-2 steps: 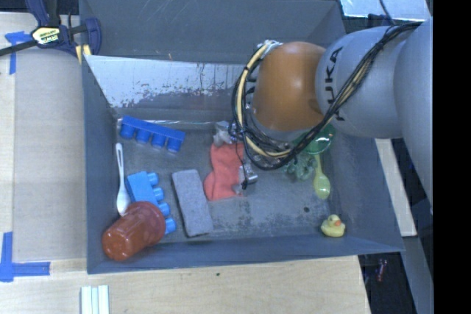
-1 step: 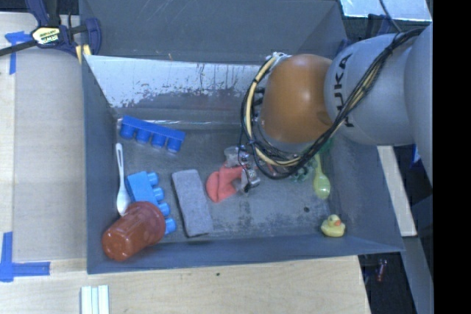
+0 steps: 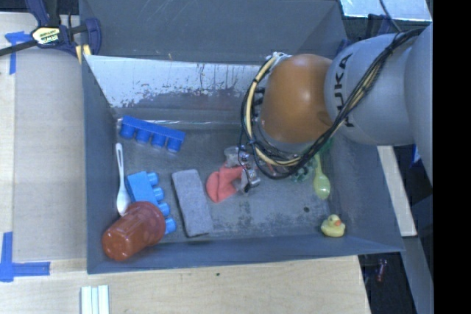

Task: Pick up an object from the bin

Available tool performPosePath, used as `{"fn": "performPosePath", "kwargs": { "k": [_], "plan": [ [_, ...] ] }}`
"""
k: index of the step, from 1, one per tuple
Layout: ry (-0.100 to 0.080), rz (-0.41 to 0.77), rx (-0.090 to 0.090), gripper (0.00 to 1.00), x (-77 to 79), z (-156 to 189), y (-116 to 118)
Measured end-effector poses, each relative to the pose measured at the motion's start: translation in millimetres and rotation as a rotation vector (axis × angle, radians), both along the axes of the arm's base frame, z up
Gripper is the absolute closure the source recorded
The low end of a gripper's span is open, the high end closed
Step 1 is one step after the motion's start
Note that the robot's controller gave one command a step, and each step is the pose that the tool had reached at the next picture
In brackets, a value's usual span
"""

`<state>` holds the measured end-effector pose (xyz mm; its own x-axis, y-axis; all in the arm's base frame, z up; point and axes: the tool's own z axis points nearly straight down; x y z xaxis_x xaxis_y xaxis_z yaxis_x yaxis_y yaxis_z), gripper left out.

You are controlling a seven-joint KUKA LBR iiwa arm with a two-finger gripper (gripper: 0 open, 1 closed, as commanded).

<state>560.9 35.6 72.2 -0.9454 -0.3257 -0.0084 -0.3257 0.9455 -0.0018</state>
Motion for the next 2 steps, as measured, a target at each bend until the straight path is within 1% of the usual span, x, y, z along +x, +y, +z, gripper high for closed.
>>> {"fn": "performPosePath", "kwargs": {
  "k": [1, 2],
  "plan": [
    [0.004, 0.027, 0.000, 1.00, -4.7, 66, -8],
    [0.007, 0.089, 0.000, 1.00, -15.1, 150, 24]
  ]
}}
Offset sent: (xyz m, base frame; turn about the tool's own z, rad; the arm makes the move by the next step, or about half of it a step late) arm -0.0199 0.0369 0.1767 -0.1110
